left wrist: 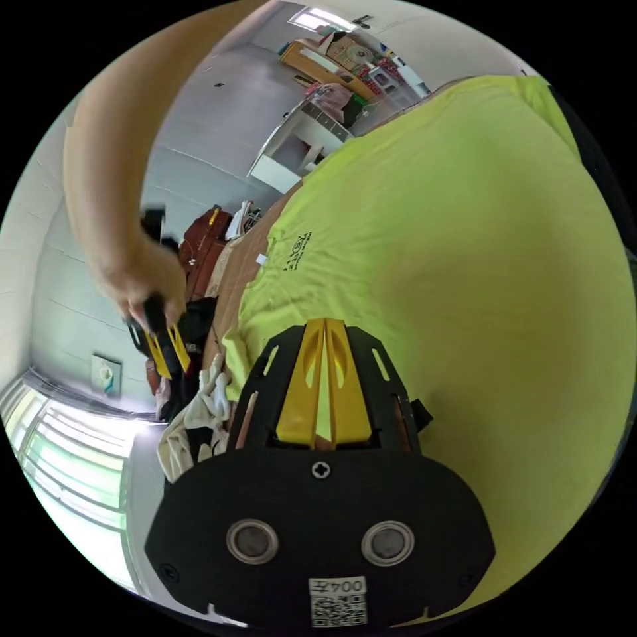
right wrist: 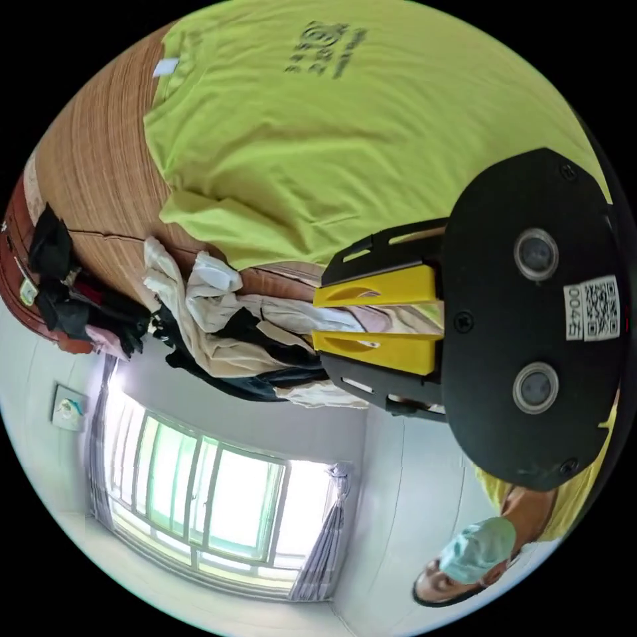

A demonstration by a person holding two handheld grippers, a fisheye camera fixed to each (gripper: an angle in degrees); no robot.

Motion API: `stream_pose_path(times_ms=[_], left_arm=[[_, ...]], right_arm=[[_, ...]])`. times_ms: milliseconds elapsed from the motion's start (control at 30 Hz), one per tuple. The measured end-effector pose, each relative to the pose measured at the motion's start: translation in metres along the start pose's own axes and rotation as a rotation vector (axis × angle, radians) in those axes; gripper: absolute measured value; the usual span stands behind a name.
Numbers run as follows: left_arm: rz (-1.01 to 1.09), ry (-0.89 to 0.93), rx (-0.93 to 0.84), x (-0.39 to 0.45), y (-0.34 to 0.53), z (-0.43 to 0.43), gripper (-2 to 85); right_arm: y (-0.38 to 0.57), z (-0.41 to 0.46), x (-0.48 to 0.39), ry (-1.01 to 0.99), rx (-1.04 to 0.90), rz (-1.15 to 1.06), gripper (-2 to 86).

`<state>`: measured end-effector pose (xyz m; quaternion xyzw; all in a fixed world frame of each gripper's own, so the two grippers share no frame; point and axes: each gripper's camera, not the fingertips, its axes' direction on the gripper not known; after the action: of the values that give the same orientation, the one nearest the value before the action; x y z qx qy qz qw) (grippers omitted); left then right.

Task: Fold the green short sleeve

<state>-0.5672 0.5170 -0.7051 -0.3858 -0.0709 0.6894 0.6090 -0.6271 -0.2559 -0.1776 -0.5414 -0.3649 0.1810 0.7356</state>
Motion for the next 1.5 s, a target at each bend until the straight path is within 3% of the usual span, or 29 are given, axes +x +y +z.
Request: stream_pose_path(times_ms=[100,333,567,733,967,1033,1100,1233,1333,1500], left_arm=[[-0.025,0.099,0.109,-0.021,0.018,-0.007,1.0],[-0.088,0.209,0.080,-0.049,0.047,0.017,1.0],[-0.166,0.288,0.110,-0.083,0.073,0.028,0.9],[-0.237,0.325,0.119,-0.105,0.087,0.039,0.9],[-0.193,0.326,0.112,-0.106,0.089,0.052,0.8],[-0.174,0.321,0.105,-0.105,0.088,0.054,0.8],[-0.154,0.314,0.095,-0.105,0.086,0.057,0.8],[-0.140,0.308,0.085,-0.106,0.084,0.061,0.8],[-0.138,0.303,0.079,-0.109,0.083,0.063,0.8],[-0.106,0.301,0.062,-0.107,0.080,0.068,0.7]], right_arm=[[-0.084,0.061,-0.028,0.196,-0.094,-0.023,5.4],[-0.203,0.167,-0.130,0.769,-0.343,-0.241,3.0],[-0.293,0.212,-0.211,1.000,-0.280,-0.255,-0.5],[-0.306,0.300,-0.312,1.252,-0.236,-0.483,-0.8],[-0.300,0.322,-0.386,1.302,-0.223,-0.654,-0.8],[-0.300,0.295,-0.382,1.426,-0.312,-0.658,-0.6],[-0.294,0.251,-0.386,1.461,-0.250,-0.671,-0.3],[-0.263,0.111,-0.400,1.218,-0.096,-0.625,2.2],[-0.205,0.039,-0.385,0.977,-0.129,-0.612,6.5],[-0.112,0.011,-0.333,0.977,-0.188,-0.550,8.8]])
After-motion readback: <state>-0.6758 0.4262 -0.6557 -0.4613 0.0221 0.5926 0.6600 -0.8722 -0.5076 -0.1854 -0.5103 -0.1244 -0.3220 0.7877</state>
